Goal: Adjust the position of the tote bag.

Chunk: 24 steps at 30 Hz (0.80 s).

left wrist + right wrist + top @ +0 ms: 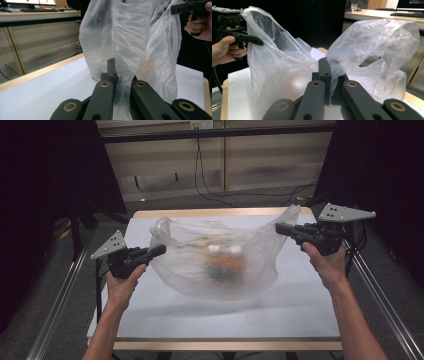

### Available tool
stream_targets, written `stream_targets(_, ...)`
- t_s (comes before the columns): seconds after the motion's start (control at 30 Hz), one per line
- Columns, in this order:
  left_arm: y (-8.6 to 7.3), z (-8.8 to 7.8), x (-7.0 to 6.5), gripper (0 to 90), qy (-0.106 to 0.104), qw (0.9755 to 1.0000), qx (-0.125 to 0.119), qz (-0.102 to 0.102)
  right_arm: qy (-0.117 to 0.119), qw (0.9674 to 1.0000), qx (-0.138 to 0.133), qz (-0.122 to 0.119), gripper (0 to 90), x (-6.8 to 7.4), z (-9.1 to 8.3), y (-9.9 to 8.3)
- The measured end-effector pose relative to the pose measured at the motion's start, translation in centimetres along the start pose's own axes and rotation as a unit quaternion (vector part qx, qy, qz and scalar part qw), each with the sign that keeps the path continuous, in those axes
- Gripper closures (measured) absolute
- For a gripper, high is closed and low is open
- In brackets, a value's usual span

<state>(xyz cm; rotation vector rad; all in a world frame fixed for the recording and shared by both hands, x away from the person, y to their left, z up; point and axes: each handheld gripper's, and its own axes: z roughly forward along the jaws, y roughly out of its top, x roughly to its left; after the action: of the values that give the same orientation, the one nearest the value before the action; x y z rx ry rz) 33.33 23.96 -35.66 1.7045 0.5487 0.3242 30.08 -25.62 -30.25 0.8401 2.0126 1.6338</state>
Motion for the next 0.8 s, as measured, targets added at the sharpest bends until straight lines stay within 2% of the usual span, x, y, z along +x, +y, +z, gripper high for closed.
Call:
stream_targets(0.07, -0.5, 0.3, 0.1, 90.0, -0.002, 1.0, 0.005, -0.008, -0.002, 1.0, 0.001, 0.003, 89.9, -0.2, 0.0, -0.4)
stream_targets(0.27, -1.5, 1.2, 0.2, 90.0, -0.011, 0.9994, 0.032, -0.005, -0.008, 0.9995, 0.028, 0.009, 89.9, -1.0, 0.8, -2.6)
stream_targets(0.43, -2.2, 2.1, 0.3, 90.0, -0.031, 0.9984, 0.045, -0.01, -0.003, 0.9988, 0.039, 0.028, 89.9, -1.8, 1.3, -4.6)
stream_targets(0.53, -2.3, 2.2, 0.3, 90.0, -0.027, 0.9979, 0.06, -0.001, -0.002, 0.9986, 0.042, 0.032, 89.9, -1.9, 1.2, -5.2)
stream_targets(0.57, -2.5, 2.3, 0.3, 90.0, -0.028, 0.9978, 0.059, -0.007, -0.002, 0.9985, 0.045, 0.033, 89.9, -1.9, 1.2, -5.4)
stream_targets(0.63, -2.7, 2.5, 0.5, 90.0, -0.024, 0.9974, 0.068, -0.005, -0.012, 0.9978, 0.056, 0.032, 90.0, -1.9, 1.2, -5.8)
stream_targets(0.8, -2.9, 3.0, 0.4, 90.0, -0.025, 0.996, 0.086, 0.0, -0.014, 0.9966, 0.072, 0.04, 90.0, -2.1, 1.4, -6.9)
